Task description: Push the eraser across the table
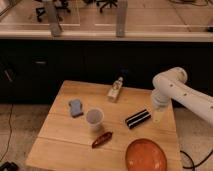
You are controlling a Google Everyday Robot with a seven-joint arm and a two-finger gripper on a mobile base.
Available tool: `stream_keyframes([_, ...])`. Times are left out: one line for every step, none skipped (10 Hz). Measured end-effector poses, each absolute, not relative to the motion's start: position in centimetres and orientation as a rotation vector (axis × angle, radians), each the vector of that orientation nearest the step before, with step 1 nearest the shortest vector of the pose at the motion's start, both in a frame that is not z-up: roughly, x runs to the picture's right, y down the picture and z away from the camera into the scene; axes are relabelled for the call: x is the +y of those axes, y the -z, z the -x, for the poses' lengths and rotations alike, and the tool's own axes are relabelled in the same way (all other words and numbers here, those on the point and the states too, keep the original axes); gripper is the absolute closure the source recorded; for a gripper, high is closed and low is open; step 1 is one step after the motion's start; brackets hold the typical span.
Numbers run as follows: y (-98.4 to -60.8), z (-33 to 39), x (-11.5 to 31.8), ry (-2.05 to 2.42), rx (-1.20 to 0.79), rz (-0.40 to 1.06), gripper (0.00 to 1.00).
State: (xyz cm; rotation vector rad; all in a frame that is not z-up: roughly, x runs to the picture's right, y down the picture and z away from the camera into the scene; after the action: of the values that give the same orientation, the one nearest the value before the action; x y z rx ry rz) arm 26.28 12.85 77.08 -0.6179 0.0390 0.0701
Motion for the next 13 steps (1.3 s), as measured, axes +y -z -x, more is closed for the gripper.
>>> stream_keyframes([-77.5, -26.0, 12.9, -0.070, 0.037, 0.619, 0.46])
stream_keyframes([-77.7, -25.9, 13.0, -0.071, 0.038, 0.619, 0.54])
stream_keyframes([-77.9, -25.9, 13.2, -0.074, 0.040, 0.619, 0.64])
stream_keyframes([-78.2, -26.1, 13.4, -0.077, 0.046, 0.622, 0.76])
stream_keyframes([-78.7, -26.2, 13.8, -0.075, 0.053, 0.627, 0.85])
stream_keyframes([-79.4, -26.1, 14.4, -0.075, 0.055, 0.634, 0.94])
stream_keyframes([-80.2, -25.8, 14.9, -0.073, 0.053, 0.640, 0.99])
stream_keyframes([-80.6, -25.8, 14.9, -0.077, 0.051, 0.643, 1.00])
stream_keyframes([-80.9, -25.8, 15.0, -0.080, 0.052, 0.646, 1.00])
stream_keyframes([-81.5, -26.1, 15.4, -0.085, 0.058, 0.649, 1.00])
stream_keyframes([-82.2, -25.9, 15.6, -0.085, 0.060, 0.649, 1.00])
stream_keyframes([-82.7, -25.3, 15.6, -0.085, 0.057, 0.651, 1.00])
stream_keyframes([-83.0, -25.0, 15.7, -0.087, 0.054, 0.654, 1.00])
